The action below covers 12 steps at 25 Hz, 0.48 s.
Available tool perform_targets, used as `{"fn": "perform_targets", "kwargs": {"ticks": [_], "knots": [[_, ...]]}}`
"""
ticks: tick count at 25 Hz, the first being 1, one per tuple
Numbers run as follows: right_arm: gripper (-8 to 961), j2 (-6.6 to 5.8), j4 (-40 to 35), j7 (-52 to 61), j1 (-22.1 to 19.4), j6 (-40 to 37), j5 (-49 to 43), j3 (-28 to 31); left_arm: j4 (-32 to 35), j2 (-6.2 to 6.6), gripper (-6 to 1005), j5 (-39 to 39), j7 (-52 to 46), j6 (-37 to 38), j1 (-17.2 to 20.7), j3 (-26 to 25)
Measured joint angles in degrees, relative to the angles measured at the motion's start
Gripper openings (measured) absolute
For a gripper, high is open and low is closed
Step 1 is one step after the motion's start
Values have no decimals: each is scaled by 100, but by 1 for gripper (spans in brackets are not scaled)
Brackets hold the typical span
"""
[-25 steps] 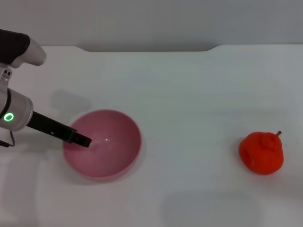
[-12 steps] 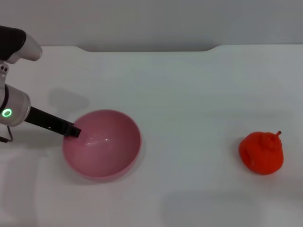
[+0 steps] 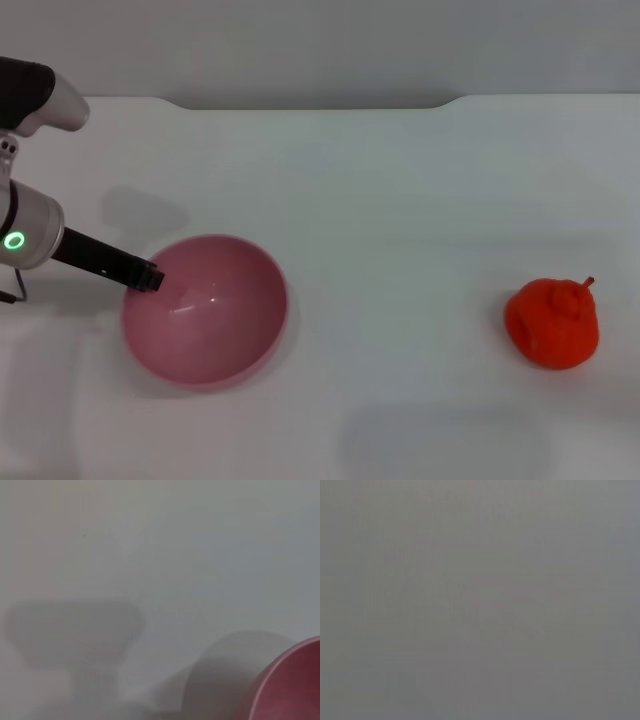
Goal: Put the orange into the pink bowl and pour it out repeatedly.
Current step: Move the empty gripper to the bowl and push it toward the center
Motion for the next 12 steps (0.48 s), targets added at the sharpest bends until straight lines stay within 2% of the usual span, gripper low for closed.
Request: {"fn": "perform_targets", "kwargs": {"ticks": [3, 6, 8, 12], "knots": [[684, -20, -81, 460, 25, 30, -12, -7, 32, 2, 43, -1, 2, 45, -60, -20], [683, -83, -481, 1284, 45, 51, -283, -55, 167, 28, 43, 0, -9, 277, -250, -130], [683, -133, -1036, 2023, 53, 86, -701, -62, 292, 57, 43, 0, -20, 484, -460, -293], [683, -164, -2699, 3606, 68, 117, -1929, -14, 381, 118, 43, 0, 18, 759, -872, -768]]}}
